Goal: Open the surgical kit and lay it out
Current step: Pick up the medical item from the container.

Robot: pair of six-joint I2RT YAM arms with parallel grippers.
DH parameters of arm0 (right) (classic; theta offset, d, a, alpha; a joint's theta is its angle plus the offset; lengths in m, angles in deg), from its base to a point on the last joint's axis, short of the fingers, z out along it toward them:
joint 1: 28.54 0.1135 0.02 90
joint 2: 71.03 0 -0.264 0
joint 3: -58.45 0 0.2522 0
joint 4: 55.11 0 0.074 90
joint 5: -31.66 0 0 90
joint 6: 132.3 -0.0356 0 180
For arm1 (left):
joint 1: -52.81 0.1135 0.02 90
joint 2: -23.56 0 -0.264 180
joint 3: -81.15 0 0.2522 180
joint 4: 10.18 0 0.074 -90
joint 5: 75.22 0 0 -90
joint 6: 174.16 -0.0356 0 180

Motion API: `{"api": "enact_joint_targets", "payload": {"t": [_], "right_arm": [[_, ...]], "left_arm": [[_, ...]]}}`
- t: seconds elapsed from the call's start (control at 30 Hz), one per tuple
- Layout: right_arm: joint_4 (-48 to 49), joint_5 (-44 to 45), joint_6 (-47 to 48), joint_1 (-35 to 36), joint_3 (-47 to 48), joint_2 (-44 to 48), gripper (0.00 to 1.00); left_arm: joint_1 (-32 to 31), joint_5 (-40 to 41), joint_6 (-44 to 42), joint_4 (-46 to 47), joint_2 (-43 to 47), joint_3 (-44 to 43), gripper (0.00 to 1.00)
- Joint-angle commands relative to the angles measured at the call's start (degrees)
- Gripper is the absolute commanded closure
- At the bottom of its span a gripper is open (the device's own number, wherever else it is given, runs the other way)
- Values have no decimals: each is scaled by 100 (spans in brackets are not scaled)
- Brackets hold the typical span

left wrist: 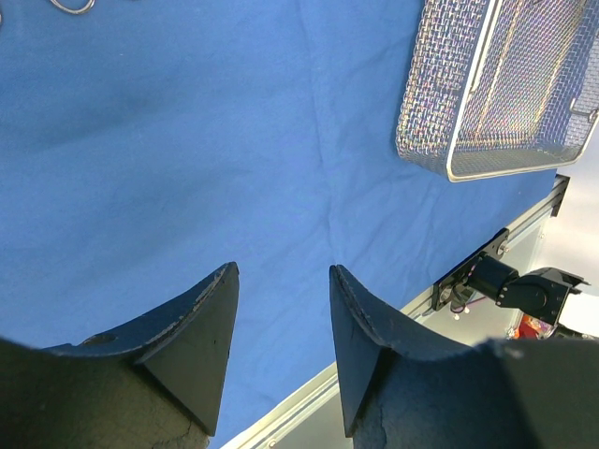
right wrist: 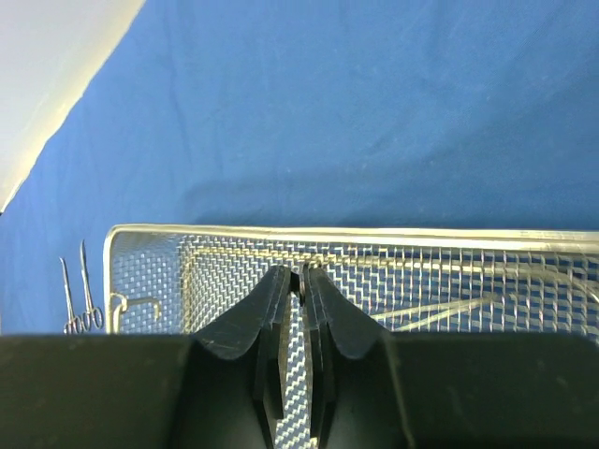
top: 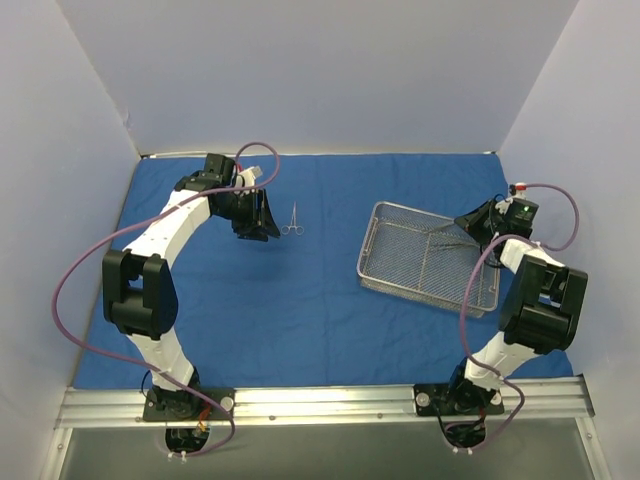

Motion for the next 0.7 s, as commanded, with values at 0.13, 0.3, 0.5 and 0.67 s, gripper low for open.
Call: {"api": "enact_joint_targets", "payload": {"t": [0.13, 0.3, 0.5, 0.67], "right_arm": [[-440, 343, -16, -98, -80, 1050, 100], [-660, 327, -34, -116, -2, 1166, 100], [-1729, 47, 238, 147, 639, 1061, 100], [-2777, -289, 449, 1033, 1676, 788, 100]], "left_arm": [[-19, -119, -70, 89, 160, 89, 48], [-19, -154, -61, 71, 133, 45, 47], [-19, -391, -61, 211, 238, -8, 48], [-11, -1111, 53, 634, 222, -69, 47]]}}
